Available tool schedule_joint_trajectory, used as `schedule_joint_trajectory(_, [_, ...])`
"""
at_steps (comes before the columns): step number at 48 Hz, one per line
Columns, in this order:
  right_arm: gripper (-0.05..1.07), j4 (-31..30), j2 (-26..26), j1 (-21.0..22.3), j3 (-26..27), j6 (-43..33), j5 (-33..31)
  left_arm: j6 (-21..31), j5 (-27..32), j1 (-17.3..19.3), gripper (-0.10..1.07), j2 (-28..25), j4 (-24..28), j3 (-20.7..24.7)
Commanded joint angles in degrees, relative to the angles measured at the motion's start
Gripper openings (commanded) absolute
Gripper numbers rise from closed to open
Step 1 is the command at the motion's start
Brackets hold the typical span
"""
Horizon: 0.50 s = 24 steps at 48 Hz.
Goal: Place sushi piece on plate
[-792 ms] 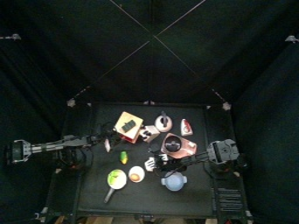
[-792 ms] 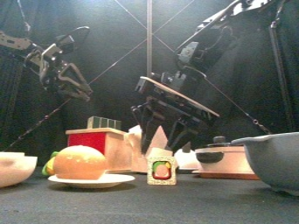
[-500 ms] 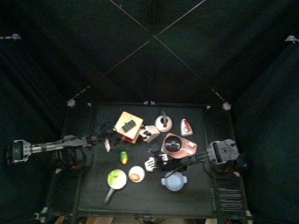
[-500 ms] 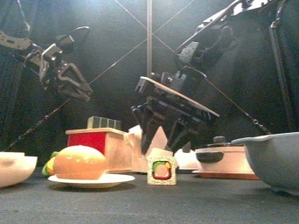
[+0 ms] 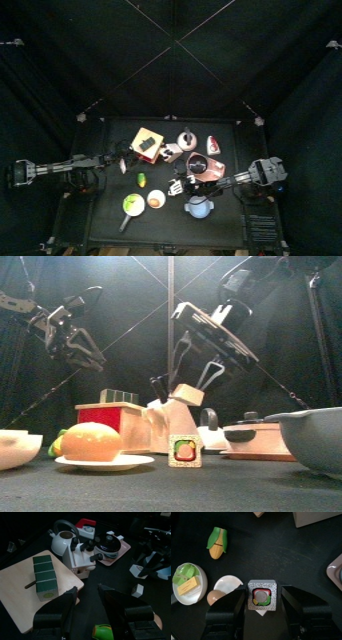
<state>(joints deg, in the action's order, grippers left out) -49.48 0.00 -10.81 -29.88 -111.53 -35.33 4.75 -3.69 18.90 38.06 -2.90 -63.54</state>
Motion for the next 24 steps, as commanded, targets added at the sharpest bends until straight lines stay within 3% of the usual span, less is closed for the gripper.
schedule_joint_trajectory(1, [0.71,-0.44,-4.75,0.00,-0.97,0.18,-0.62,-0.09,-0.26,0.09,0.79,-0.09,0.00,0.62])
schedule_joint_trajectory(24, [0.71,0.35,-15.73,1.76,-12.48,-0.09,-2.29,-0.09,-0.26,0.18,0.79,-0.09,-0.09,0.62])
